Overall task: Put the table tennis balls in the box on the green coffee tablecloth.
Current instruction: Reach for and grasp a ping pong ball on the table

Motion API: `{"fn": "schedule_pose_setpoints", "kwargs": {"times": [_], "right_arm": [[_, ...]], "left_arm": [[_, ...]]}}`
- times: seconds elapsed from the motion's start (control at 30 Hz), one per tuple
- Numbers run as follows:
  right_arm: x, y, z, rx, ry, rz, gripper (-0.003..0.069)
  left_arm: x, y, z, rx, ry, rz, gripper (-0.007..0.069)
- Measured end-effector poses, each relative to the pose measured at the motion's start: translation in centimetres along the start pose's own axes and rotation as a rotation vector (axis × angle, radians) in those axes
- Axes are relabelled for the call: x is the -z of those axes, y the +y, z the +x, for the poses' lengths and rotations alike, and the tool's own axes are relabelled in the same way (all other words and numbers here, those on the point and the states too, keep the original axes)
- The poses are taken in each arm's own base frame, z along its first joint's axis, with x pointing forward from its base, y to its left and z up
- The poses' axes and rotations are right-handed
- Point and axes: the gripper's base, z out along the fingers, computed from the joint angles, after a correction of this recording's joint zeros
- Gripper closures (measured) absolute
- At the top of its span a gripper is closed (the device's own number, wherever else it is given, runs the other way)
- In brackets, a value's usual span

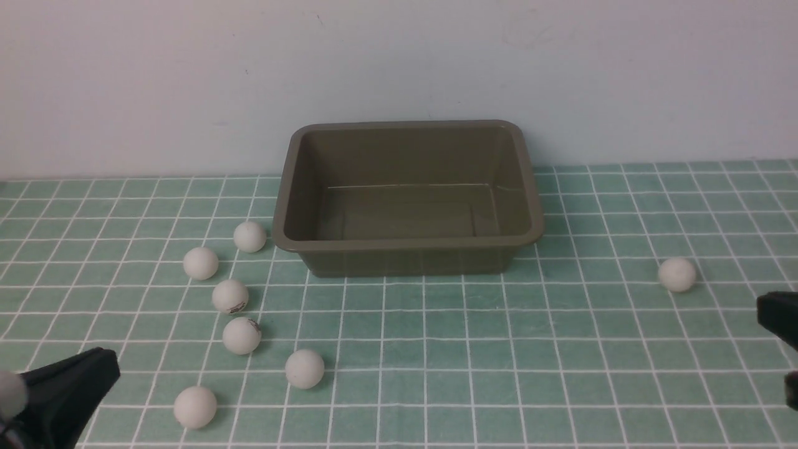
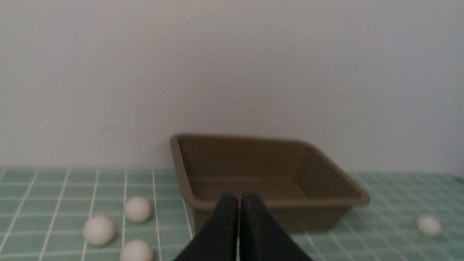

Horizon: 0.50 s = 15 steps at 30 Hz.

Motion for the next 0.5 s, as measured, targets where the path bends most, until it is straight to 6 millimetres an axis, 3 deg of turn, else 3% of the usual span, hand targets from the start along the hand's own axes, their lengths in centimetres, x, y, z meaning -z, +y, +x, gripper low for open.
{"fn": "schedule_pose_setpoints", "kwargs": {"times": [0.23,0.5], "right_arm": [[-6.6,-5.5,-2.0,-0.153,0.418,0.187,0.0672],[-13.0,-9.9,-6.3,-0.205,0.492,0.281,0.067]], "left_arm": [[-4.5,1.9,-0.6,0.096,0.39,-0.013,0.0629],[-7.9,4.3,-1.6,0.139,0.561,-0.116,0.0629]]}}
